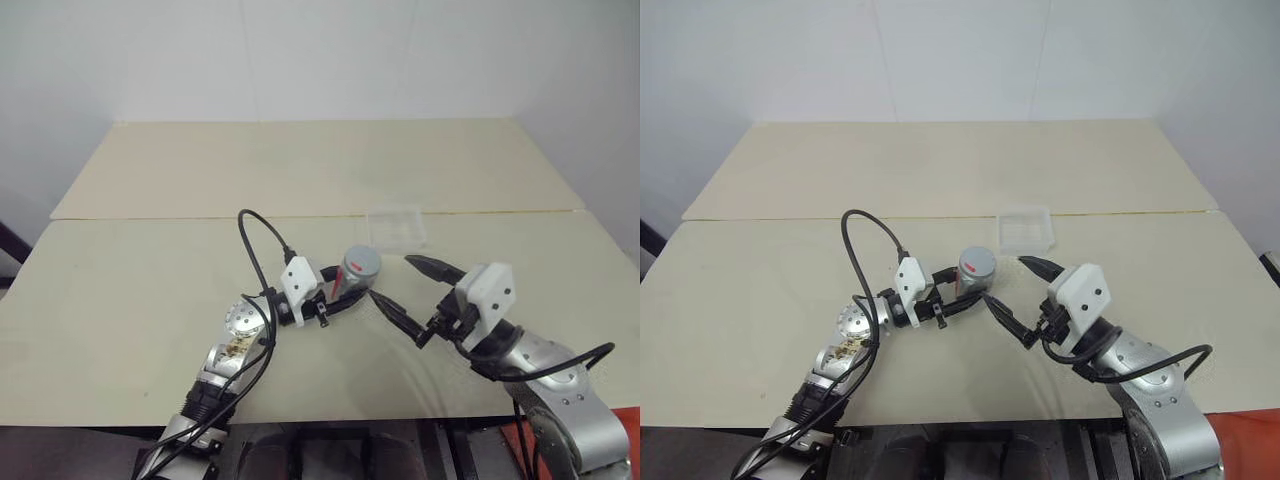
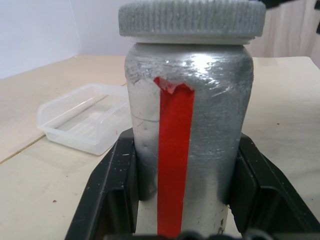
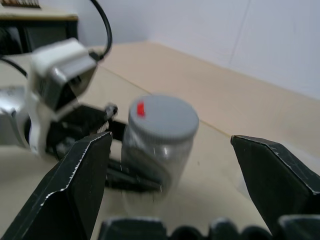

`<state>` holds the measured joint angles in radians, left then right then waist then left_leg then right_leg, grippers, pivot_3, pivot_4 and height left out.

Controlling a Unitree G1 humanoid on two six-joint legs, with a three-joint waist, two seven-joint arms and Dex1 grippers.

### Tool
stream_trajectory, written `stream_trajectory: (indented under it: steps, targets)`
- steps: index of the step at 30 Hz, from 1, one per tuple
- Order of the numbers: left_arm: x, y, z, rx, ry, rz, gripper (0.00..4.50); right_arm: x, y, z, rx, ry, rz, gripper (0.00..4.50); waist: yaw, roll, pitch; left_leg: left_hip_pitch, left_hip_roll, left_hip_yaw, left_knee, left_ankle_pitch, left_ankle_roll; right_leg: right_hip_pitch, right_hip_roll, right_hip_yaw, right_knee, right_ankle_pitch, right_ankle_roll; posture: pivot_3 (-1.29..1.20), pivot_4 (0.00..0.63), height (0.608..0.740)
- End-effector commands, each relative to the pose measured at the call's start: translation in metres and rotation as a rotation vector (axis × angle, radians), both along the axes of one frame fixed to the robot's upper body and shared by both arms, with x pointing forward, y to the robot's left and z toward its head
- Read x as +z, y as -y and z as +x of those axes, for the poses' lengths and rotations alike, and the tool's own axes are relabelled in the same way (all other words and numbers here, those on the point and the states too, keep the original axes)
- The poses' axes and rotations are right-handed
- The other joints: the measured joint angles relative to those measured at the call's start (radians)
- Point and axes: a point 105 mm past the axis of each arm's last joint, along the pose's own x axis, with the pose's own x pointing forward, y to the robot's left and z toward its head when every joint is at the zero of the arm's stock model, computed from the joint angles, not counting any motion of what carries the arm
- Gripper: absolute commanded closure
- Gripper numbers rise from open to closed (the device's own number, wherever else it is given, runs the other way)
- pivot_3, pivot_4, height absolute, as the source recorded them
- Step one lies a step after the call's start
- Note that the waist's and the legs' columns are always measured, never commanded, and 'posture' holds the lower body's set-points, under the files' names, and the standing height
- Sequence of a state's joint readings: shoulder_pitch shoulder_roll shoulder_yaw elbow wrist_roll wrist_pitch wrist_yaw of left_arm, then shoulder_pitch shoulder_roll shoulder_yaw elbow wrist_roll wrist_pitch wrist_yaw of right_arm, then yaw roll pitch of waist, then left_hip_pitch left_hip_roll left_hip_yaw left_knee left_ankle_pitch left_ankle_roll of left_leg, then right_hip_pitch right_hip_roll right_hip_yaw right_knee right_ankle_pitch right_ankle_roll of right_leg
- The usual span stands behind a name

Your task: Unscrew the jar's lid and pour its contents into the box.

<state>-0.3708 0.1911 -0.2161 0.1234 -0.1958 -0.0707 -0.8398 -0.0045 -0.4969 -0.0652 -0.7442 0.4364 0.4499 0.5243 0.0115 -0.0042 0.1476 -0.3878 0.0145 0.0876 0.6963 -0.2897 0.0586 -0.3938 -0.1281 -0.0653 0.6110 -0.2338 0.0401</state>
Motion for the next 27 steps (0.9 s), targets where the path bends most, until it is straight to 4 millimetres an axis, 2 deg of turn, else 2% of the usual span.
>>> stream_trajectory:
  steps: [1,14,27]
  targets:
    - [0.014,0.002,-0.001,-0.013,0.064,-0.024,2.52,0.012,-0.008,0.000,0.037,0.012,0.044,0.06,0.000,0.000,0.000,0.000,0.000,0.000,0.000,0.000,0.000,0.000,0.000,0.000,0.000,0.000,0.000,0.00,0.150,0.740]
    - [0.015,0.004,-0.002,-0.013,0.070,-0.027,2.52,0.008,-0.027,0.023,0.066,-0.032,0.072,0.06,0.001,0.000,0.000,-0.001,0.000,0.000,0.000,0.000,0.000,0.000,0.000,-0.001,0.001,0.000,0.000,0.00,0.150,0.740]
    - [0.014,0.004,-0.002,-0.011,0.069,-0.030,2.52,0.006,-0.031,0.028,0.052,-0.043,0.085,0.06,0.000,0.000,0.000,-0.001,0.000,0.000,0.000,0.000,0.000,0.000,0.000,-0.001,0.001,0.000,0.000,0.00,0.150,0.740]
